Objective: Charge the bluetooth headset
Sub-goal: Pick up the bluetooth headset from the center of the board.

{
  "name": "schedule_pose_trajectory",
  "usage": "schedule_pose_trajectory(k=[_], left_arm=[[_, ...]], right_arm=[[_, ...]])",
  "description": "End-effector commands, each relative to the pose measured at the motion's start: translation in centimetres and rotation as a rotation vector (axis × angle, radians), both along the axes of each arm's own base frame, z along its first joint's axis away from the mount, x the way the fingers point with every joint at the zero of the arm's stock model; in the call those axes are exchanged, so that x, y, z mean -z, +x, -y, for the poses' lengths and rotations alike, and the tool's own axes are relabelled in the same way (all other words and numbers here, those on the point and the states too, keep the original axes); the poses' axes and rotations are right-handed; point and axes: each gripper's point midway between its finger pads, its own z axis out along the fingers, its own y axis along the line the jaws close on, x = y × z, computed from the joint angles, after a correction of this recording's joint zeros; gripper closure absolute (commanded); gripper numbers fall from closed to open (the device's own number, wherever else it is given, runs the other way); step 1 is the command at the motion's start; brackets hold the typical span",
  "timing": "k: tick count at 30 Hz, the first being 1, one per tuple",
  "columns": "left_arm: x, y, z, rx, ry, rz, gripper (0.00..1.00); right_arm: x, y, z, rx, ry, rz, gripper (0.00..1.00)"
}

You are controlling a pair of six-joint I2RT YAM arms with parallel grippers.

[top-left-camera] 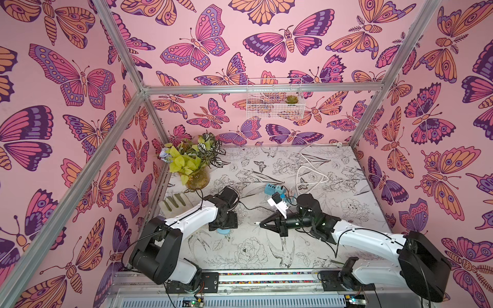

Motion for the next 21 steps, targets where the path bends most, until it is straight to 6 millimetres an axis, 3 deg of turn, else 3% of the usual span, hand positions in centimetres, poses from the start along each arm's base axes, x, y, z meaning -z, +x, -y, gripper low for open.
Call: schedule_pose_trajectory(k=[1,14,21], left_arm=[[1.0,-1.0,-1.2,-0.003,0.093,-0.036,0.21],[1.7,-1.7,-0.9,0.002,0.141,-0.038,0.24],[1.7,-2.2,-1.3,-0.01,0.138,-0.032,0.32]], right_arm=[[-0.6,-0.1,-0.1,0.005,0.021,0.015,0.93],[-0.7,0.0,-0.2,0.006,0.022,0.014,0.93],[-0.7,0.0,-0.1,0.008,0.023,0.017,0.93]])
